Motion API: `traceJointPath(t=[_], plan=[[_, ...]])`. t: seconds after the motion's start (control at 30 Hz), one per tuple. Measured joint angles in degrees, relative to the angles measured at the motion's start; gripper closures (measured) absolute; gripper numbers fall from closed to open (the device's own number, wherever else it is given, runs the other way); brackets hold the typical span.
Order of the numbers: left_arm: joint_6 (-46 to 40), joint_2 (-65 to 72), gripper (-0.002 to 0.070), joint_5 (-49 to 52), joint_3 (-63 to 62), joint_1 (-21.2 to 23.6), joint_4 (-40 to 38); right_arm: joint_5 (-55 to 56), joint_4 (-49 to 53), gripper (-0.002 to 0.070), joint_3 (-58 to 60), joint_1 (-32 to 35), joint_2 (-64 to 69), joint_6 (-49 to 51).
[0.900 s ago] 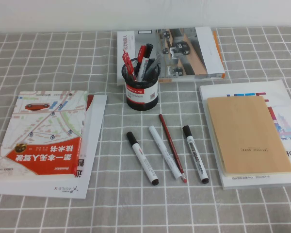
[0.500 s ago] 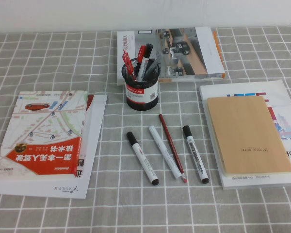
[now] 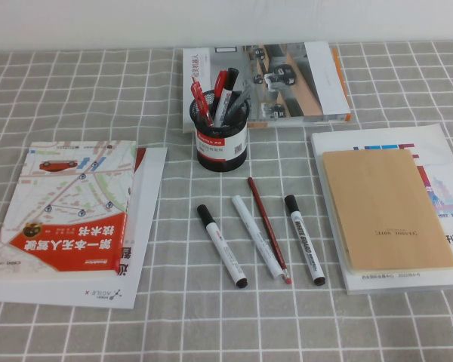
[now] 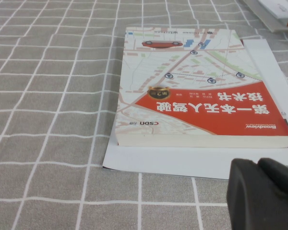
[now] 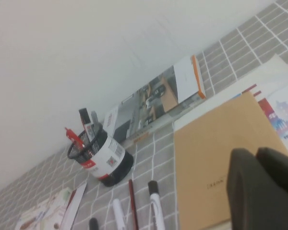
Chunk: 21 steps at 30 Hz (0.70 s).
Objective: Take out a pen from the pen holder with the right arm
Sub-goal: 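Take a marker out of the pen holder and lay it on the table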
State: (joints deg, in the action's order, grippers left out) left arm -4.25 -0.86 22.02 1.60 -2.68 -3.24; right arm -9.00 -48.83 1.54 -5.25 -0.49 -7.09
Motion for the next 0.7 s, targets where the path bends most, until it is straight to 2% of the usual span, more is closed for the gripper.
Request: traceJointPath(t=[0.2, 0.47, 0.7], plan=[[0.00, 0.00, 0.0678, 0.00, 0.00, 0.00, 0.00, -6.81, 1.82, 0.0689, -7.13, 0.00, 4.73, 0.00], [0.00, 0.00, 0.0678, 0.00, 0.00, 0.00, 0.00, -20.00, 11.23, 0.0689, -21.65, 0.00, 23.49, -0.02], [0.00, 0.00, 0.0678, 0.00, 0.00, 0.00, 0.00, -25.30, 14.77, 0.0689, -31.70, 0.00, 37.99, -4.50]])
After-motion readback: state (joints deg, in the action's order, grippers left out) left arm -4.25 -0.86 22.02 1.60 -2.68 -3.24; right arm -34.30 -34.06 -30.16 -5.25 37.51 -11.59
